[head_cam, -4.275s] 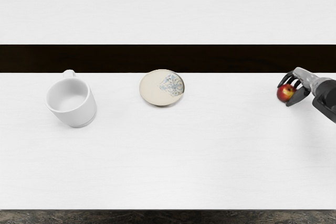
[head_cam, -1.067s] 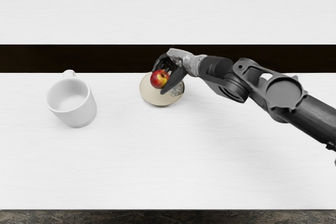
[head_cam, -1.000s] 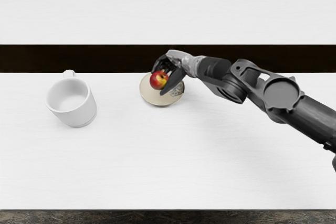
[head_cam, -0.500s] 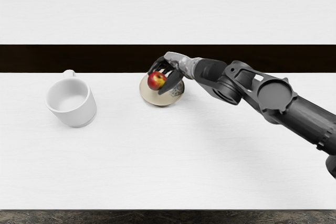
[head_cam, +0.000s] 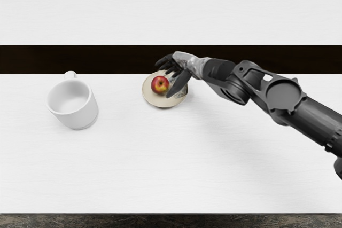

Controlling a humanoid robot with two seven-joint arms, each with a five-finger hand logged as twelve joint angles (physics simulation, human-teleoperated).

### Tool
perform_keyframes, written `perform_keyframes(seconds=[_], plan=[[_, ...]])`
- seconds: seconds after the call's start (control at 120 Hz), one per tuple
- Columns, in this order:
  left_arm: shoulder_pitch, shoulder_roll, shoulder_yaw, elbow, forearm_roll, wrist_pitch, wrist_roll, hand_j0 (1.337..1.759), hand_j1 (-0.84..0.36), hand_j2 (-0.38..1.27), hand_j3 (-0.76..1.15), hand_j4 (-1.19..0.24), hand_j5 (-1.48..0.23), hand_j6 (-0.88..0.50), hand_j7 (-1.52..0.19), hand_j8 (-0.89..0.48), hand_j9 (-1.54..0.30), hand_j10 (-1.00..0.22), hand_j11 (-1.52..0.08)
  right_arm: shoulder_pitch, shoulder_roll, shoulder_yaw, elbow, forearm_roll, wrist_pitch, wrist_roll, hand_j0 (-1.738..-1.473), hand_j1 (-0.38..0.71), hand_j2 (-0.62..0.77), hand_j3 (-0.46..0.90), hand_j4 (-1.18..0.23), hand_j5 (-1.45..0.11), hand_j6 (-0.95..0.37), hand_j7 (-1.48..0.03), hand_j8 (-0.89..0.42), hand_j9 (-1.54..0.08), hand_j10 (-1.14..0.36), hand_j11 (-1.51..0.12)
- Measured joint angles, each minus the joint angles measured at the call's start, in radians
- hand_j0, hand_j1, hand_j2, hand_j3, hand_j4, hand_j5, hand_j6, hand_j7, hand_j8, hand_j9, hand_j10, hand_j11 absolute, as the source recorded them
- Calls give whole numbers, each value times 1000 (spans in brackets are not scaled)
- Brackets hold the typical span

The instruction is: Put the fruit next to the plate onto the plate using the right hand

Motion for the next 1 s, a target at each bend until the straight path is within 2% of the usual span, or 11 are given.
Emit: perform_keyframes(seconds=[0.3,0.483,1.0], plan=[[0,0,0,0,0,0,0,1658,349,0,0,0,0,0,0,0,0,0,0,2,-82,9,50,140,43,0,-1658,-191,-24,0,-137,-176,-135,-176,-136,-176,-136,-176],[0,0,0,0,0,0,0,1658,349,0,0,0,0,0,0,0,0,0,0,2,-160,31,97,276,144,0,-1658,-284,-10,0,-57,-73,-56,-73,-56,-73,-56,-73],[0,0,0,0,0,0,0,1658,349,0,0,0,0,0,0,0,0,0,0,-34,-373,52,221,597,456,-5,-1658,-344,0,0,-5,-6,-5,-6,-5,-6,-5,-6]])
